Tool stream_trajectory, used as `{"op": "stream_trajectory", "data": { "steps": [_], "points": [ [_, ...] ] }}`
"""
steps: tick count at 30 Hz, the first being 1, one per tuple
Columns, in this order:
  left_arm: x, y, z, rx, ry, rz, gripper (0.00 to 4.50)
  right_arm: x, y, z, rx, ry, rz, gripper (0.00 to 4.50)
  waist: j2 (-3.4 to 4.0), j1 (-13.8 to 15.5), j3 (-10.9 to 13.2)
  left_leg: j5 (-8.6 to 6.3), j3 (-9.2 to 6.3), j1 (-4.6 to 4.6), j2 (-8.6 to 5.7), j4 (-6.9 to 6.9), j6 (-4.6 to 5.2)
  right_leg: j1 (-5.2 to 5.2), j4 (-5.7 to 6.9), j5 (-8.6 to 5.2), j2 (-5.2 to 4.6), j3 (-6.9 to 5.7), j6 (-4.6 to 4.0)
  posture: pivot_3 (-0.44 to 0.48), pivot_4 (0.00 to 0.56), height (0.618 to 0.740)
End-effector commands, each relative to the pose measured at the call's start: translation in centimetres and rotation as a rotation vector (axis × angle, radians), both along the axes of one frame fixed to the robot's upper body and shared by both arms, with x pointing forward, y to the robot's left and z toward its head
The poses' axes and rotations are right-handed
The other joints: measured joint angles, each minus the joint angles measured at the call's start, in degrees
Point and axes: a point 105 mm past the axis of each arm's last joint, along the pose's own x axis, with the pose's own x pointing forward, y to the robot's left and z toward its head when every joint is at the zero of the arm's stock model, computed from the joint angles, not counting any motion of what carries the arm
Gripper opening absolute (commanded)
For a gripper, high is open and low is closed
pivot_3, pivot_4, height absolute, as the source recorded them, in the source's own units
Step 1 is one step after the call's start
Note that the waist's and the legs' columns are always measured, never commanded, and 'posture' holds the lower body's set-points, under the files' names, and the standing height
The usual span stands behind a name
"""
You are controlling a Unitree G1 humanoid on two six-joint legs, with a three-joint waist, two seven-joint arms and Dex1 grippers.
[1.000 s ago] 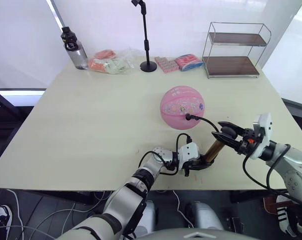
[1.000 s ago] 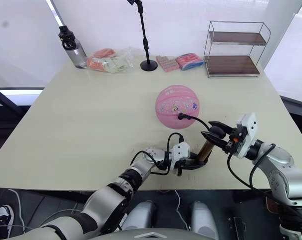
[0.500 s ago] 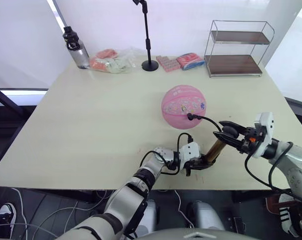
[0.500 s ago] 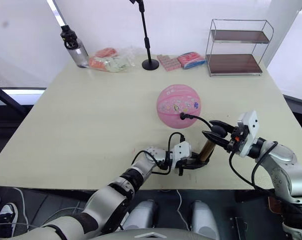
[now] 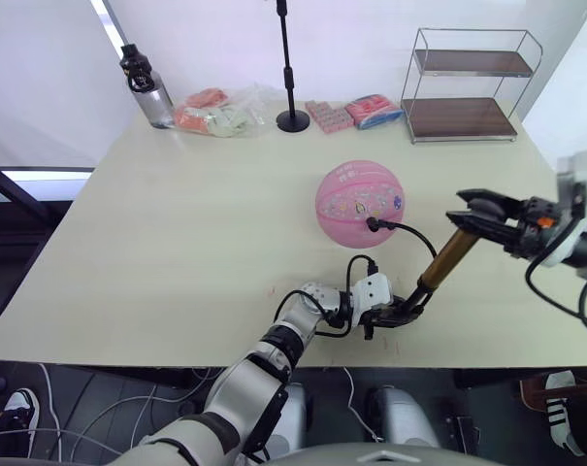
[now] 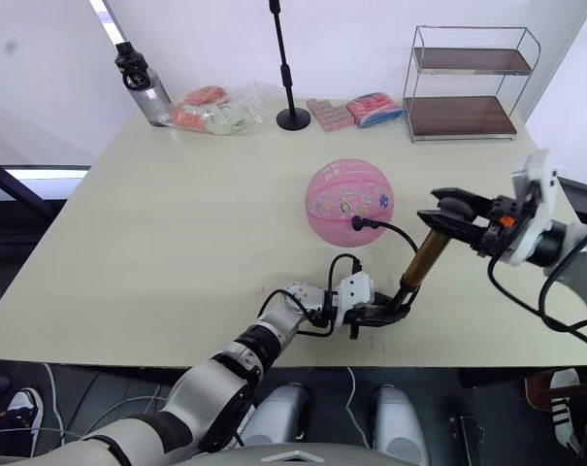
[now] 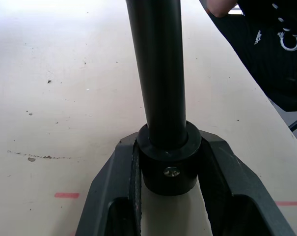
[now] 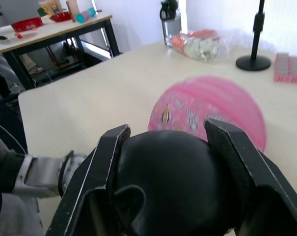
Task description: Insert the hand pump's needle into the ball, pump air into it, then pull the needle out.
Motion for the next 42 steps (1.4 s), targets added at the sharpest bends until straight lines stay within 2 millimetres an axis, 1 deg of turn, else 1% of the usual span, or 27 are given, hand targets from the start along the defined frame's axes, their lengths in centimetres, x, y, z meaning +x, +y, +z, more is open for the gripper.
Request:
{"op": "stream_trajectory", "data": {
  "steps": [1,3,5,7,8,12,14,18,20,21,22,23,25,29,33,39,42],
  "points": [
    [-1.2,2.8,-4.2,0.165,0.107,0.039,1.10,-1.6,0.0,4.4,0.056,-0.114,0.072,1.89,-0.02,0.0,0.0,0.00,0.01,0.00,0.00,0.00,0.00,0.00,0.00,0.00,0.00,0.00,0.00,0.000,0.150,0.740],
    [-1.2,2.8,-4.2,0.165,0.106,0.038,1.10,-1.7,-0.3,5.4,0.038,-0.136,0.064,1.89,-0.02,0.0,0.0,0.00,0.01,-0.01,0.00,0.01,0.00,-0.01,0.00,0.00,0.00,0.00,0.00,0.000,0.150,0.740],
    [-1.2,2.8,-4.2,0.165,0.106,0.038,1.10,-1.8,-0.3,5.9,0.024,-0.151,0.058,1.89,-0.02,0.0,0.1,0.00,0.02,-0.05,0.00,0.03,0.00,-0.06,0.00,0.00,-0.01,0.01,0.00,0.000,0.150,0.740],
    [-1.2,2.8,-4.2,0.164,0.106,0.037,1.10,-1.9,0.0,5.8,0.010,-0.151,0.062,1.89,-0.04,0.0,0.1,0.00,0.02,-0.06,0.00,0.03,0.00,-0.07,0.00,0.01,-0.01,0.01,0.01,0.000,0.150,0.740],
    [-1.2,2.8,-4.2,0.164,0.106,0.037,1.10,-2.1,0.3,5.3,0.000,-0.139,0.072,1.89,-0.04,0.0,0.1,0.00,0.02,-0.06,0.00,0.03,0.00,-0.07,0.00,0.01,-0.01,0.01,0.01,0.000,0.150,0.740],
    [-1.2,2.6,-4.2,0.163,0.106,0.034,1.10,-2.4,1.4,2.4,-0.017,-0.097,0.096,1.89,-0.11,0.1,0.0,0.00,-0.02,-0.06,0.00,0.03,0.00,-0.06,0.00,0.00,0.00,-0.01,0.01,0.000,0.150,0.740],
    [-1.2,2.7,-4.2,0.164,0.106,0.035,1.10,-2.2,1.8,1.6,-0.008,-0.114,0.083,1.89,-0.19,0.0,0.0,0.00,0.00,-0.01,0.01,0.03,0.00,-0.02,0.00,0.01,0.01,0.00,0.01,0.000,0.150,0.740],
    [-1.1,2.8,-4.2,0.166,0.105,0.037,1.10,-2.4,2.7,-0.4,0.050,-0.067,0.090,1.89,-0.30,-0.1,-0.1,0.00,0.03,0.20,0.08,0.03,0.00,0.16,0.02,0.01,0.05,0.02,0.02,0.000,0.150,0.740],
    [-1.1,2.8,-4.2,0.167,0.106,0.040,1.10,-2.6,2.9,-2.4,0.040,-0.010,0.095,1.89,-0.33,-0.1,-0.1,0.00,0.03,0.27,0.12,0.03,0.00,0.21,0.03,0.01,0.07,0.03,0.02,0.000,0.150,0.740],
    [-1.1,2.9,-4.2,0.168,0.107,0.040,1.10,-2.7,3.2,-3.6,0.055,0.028,0.093,1.89,-0.52,-0.1,-0.3,0.00,0.02,0.27,0.13,0.03,0.00,0.21,0.03,0.01,0.08,0.02,0.02,0.000,0.150,0.740],
    [-1.1,3.0,-4.3,0.170,0.108,0.041,1.10,-3.0,3.5,-5.0,0.055,0.067,0.096,1.89,-0.85,-0.1,-0.6,0.00,-0.03,0.28,0.15,0.00,0.00,0.21,0.04,0.00,0.12,-0.01,0.01,0.000,0.150,0.740],
    [-1.1,3.0,-4.3,0.170,0.108,0.042,1.10,-3.2,3.8,-6.0,0.069,0.096,0.097,1.89,-0.99,-0.1,-0.9,-0.01,-0.11,0.31,0.22,-0.04,-0.01,0.24,0.03,-0.02,0.18,-0.09,-0.01,0.000,0.150,0.740],
    [-1.0,3.0,-4.3,0.171,0.108,0.043,1.10,-3.4,4.0,-7.4,0.070,0.126,0.097,1.89,-0.97,-0.2,-1.0,-0.01,-0.16,0.38,0.27,-0.07,-0.01,0.32,0.02,-0.03,0.18,-0.13,-0.02,0.000,0.150,0.740],
    [-1.0,3.1,-4.3,0.174,0.106,0.040,1.10,-3.6,4.5,-10.4,0.061,0.177,0.092,1.89,-1.28,-0.2,-1.2,-0.02,-0.19,0.48,0.51,-0.06,-0.02,0.44,0.02,-0.10,0.20,-0.18,-0.13,0.000,0.150,0.740],
    [-1.0,3.1,-4.2,0.175,0.105,0.039,1.10,-3.4,4.9,-12.5,0.057,0.191,0.078,1.89,-1.17,-0.2,-1.3,-0.02,-0.28,0.54,0.58,-0.08,-0.03,0.50,0.02,-0.17,0.22,-0.25,-0.26,0.000,0.150,0.740],
    [-0.9,3.1,-4.2,0.174,0.103,0.045,1.10,-3.4,5.2,-16.3,0.015,0.229,0.061,1.89,-1.06,-0.2,-1.3,-0.03,-0.29,0.53,0.55,-0.09,-0.04,0.50,0.02,-0.15,0.23,-0.29,-0.22,0.000,0.150,0.740],
    [-0.9,3.1,-4.2,0.174,0.105,0.048,1.10,-3.4,5.1,-17.5,0.006,0.246,0.055,1.89,-1.04,-0.2,-1.3,-0.03,-0.30,0.53,0.55,-0.09,-0.04,0.50,0.02,-0.15,0.23,-0.30,-0.22,0.000,0.150,0.740]
  ]
}}
